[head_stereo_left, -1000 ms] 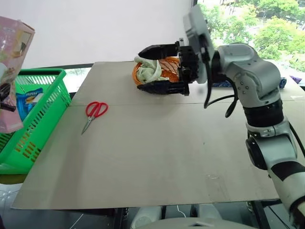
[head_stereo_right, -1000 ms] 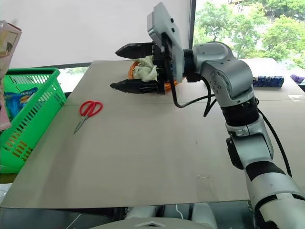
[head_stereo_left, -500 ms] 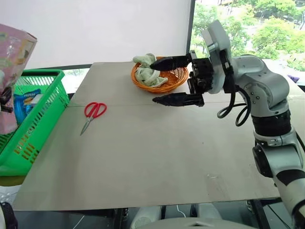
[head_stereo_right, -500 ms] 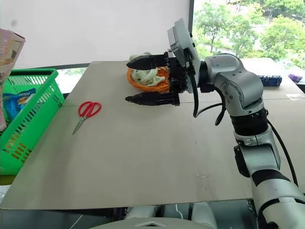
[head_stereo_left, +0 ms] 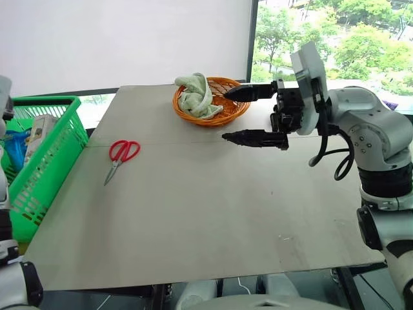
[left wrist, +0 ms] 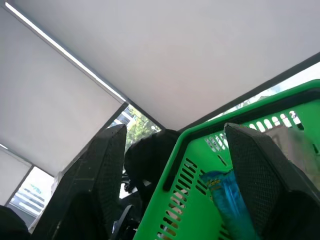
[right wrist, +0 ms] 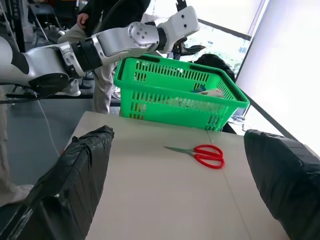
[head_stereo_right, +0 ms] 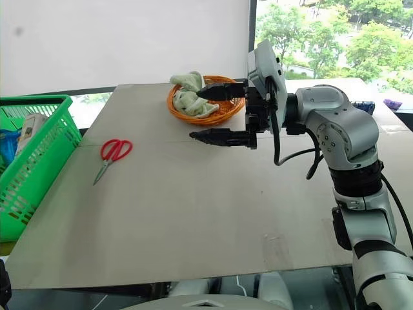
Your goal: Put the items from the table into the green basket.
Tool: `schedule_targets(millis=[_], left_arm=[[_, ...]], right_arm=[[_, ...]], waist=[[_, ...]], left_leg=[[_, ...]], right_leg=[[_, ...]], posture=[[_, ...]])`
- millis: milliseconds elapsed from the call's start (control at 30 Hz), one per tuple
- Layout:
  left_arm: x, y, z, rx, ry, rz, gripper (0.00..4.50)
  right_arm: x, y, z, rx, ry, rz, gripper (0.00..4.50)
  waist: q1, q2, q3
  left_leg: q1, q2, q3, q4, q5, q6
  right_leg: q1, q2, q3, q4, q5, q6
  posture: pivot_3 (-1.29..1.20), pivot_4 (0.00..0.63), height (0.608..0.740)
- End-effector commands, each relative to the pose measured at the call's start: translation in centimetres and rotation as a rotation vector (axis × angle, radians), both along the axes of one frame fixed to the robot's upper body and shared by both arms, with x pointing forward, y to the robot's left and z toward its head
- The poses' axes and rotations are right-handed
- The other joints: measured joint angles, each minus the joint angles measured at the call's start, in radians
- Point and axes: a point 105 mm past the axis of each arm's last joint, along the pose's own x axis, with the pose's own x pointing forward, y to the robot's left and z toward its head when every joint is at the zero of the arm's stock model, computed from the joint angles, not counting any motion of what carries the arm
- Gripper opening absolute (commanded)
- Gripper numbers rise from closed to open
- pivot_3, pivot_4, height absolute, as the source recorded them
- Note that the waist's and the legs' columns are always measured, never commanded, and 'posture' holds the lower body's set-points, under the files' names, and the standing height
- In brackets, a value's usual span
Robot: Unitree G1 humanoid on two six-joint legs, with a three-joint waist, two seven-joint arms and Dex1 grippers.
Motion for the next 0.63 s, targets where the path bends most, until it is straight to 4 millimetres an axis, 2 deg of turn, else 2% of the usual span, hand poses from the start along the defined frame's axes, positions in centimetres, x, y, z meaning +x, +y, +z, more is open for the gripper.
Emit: schedule_targets(millis=[33, 67, 100, 167, 233, 300, 367, 533, 633], left_arm=[[1.9, -6.4, 0.4, -0.203, -0.105, -0.339, 3.17], [2.5, -9.1, -0.5, -0.326, -0.096, -0.48, 3.17], [2.7, -10.8, -1.0, -0.404, -0.084, -0.57, 3.17], [2.7, -16.5, -2.7, -0.579, -0.033, -0.81, 3.17], [1.7, -21.4, -5.3, -0.622, 0.114, -0.972, 3.17], [0.2, -25.0, -8.3, -0.669, 0.285, -1.087, 3.17], [-0.8, -26.0, -9.8, -0.695, 0.361, -1.131, 3.17], [-2.2, -24.9, -12.0, -0.75, 0.465, -1.101, 3.17], [-3.4, -23.7, -12.9, -0.751, 0.519, -1.072, 3.17]], right_arm=[[0.3, -1.5, 0.9, 0.023, -0.047, -0.105, 4.5], [0.4, -2.1, 0.5, 0.009, -0.049, -0.138, 4.5], [0.5, -2.2, 0.3, -0.002, -0.051, -0.157, 4.5], [1.2, -3.7, -1.2, -0.048, -0.042, -0.272, 4.5], [2.3, -5.8, -3.4, -0.116, -0.02, -0.425, 4.5], [3.0, -8.4, -5.7, -0.192, 0.003, -0.564, 4.5], [3.3, -10.1, -7.2, -0.209, 0.032, -0.66, 4.5], [3.0, -13.2, -10.2, -0.224, 0.108, -0.791, 4.5], [3.0, -13.6, -11.0, -0.212, 0.127, -0.815, 4.5]], waist=[[0.005, -0.001, -0.001], [0.004, -0.001, -0.001], [0.002, -0.001, -0.001], [-0.004, -0.003, -0.002], [-0.019, -0.006, -0.004], [-0.034, -0.005, -0.004], [-0.054, -0.003, -0.003], [-0.097, -0.001, -0.003], [-0.107, 0.0, -0.003]], left_leg=[[0.0, 0.0, 0.0, 0.001, 0.0, 0.0], [-0.001, -0.001, 0.0, 0.002, 0.0, 0.0], [-0.002, -0.001, 0.0, 0.003, 0.0, 0.0], [-0.003, -0.001, 0.0, 0.004, 0.0, 0.001], [-0.003, 0.0, 0.001, 0.006, 0.0, 0.004], [-0.002, 0.0, 0.002, 0.006, 0.001, 0.007], [-0.001, 0.0, 0.007, 0.006, 0.0, 0.009], [0.001, 0.012, 0.012, 0.006, 0.0, 0.009], [0.004, 0.016, 0.015, 0.007, 0.0, 0.009]], right_leg=[[0.001, -0.001, 0.0, -0.001, 0.0, 0.0], [0.001, -0.001, -0.001, 0.0, 0.0, 0.0], [0.001, -0.001, -0.001, -0.001, 0.0, 0.0], [0.002, -0.001, -0.001, -0.002, 0.001, -0.001], [0.003, -0.002, 0.0, -0.003, 0.001, -0.001], [0.004, -0.003, 0.002, -0.002, 0.001, -0.001], [0.003, -0.003, 0.006, -0.002, 0.001, -0.001], [0.002, 0.005, 0.008, 0.0, -0.001, -0.006], [0.004, 0.009, 0.009, -0.001, -0.001, -0.007]], posture=[[0.02, 0.0, 0.74], [0.02, 0.0, 0.74], [0.01, 0.0, 0.74], [-0.02, 0.0, 0.74], [-0.03, 0.0, 0.74], [-0.05, 0.0, 0.74], [-0.07, 0.0, 0.74], [-0.09, 0.0, 0.74], [-0.08, 0.0, 0.74]])
